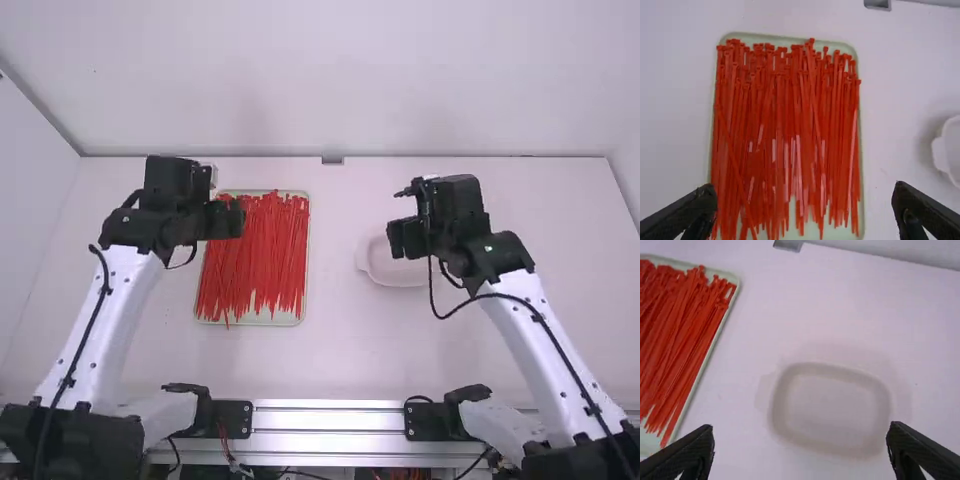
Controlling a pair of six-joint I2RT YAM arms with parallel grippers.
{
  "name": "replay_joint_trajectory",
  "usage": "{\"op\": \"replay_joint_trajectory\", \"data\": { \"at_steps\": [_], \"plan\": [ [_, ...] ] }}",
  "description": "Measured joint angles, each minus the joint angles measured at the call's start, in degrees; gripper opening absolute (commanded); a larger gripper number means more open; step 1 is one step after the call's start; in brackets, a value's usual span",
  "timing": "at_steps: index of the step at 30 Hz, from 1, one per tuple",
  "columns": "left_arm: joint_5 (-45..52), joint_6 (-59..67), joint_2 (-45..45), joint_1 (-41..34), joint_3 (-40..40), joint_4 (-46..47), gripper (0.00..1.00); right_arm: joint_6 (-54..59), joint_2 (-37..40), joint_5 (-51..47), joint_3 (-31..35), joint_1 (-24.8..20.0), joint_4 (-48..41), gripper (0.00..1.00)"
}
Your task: Fasten the cable tie
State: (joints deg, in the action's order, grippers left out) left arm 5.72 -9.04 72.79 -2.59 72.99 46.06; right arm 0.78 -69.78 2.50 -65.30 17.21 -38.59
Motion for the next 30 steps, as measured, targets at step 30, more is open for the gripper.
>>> {"op": "replay_joint_trajectory", "data": {
  "at_steps": [30],
  "plan": [
    [-0.42,0.02,36.74,-0.85,24.02,-0.66,0.94,-2.08,-5.53,-0.37,-5.18,8.07,-6.58,0.99]
  ]
}}
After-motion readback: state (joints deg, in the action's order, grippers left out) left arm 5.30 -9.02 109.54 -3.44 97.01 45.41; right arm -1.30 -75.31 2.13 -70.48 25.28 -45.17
